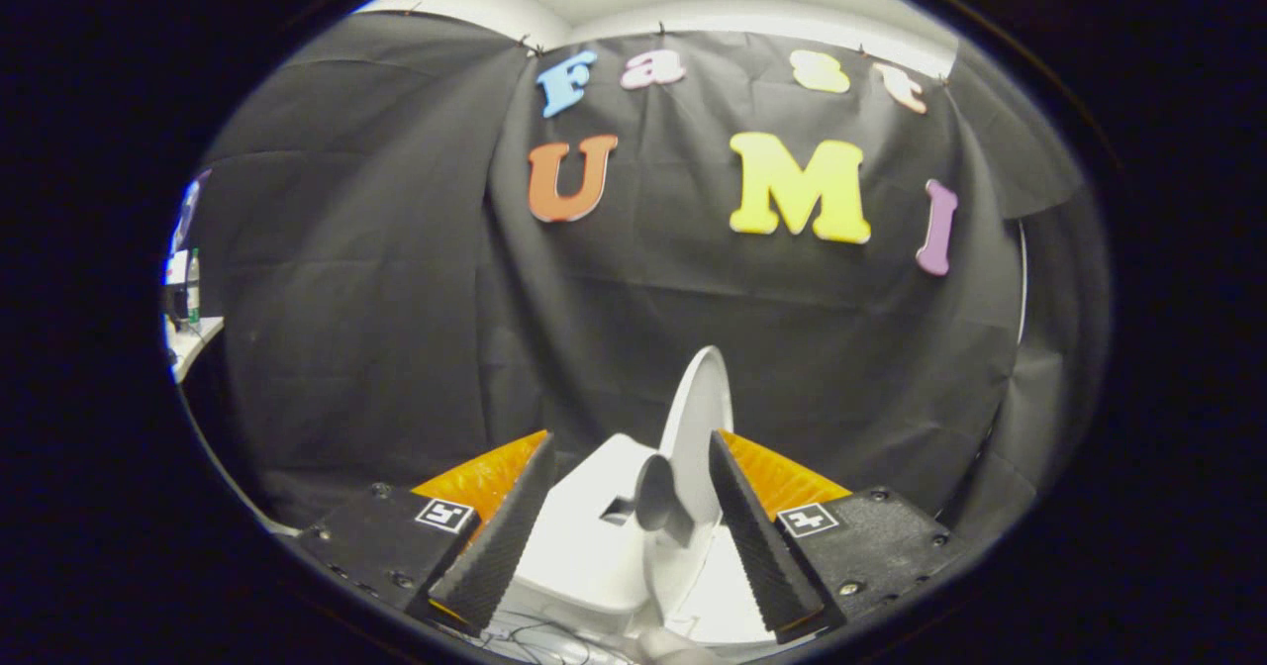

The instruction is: Open the toilet lid.

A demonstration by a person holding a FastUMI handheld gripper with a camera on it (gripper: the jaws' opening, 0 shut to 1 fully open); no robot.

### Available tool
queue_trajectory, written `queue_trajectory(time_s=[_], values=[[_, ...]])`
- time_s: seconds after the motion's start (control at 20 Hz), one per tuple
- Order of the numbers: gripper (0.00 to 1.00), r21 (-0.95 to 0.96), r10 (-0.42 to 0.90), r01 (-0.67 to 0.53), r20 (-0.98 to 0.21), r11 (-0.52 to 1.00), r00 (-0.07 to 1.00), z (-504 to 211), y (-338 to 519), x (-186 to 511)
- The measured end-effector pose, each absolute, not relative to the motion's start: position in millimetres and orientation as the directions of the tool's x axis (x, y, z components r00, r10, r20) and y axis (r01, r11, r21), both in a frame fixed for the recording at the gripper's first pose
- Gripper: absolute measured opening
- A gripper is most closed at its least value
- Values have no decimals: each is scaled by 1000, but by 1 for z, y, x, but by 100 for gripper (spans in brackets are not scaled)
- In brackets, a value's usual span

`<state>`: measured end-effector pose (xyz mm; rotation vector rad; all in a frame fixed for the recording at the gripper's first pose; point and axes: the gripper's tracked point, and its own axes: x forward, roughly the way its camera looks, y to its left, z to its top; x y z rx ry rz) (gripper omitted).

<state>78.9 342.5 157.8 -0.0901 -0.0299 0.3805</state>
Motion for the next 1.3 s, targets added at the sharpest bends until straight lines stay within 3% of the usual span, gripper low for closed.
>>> queue_trajectory(time_s=[0.4, 0.65, 1.0, 1.3], values=[[100, -8, 290, -296, 235, 955, 928, 193, 220, 42], [100, -13, 166, -166, 177, 986, 970, 120, 116, 39], [100, 35, -84, 84, 0, 996, 996, 3, -32, 32], [100, 50, -94, 95, -18, 994, 995, -15, -45, 33]])
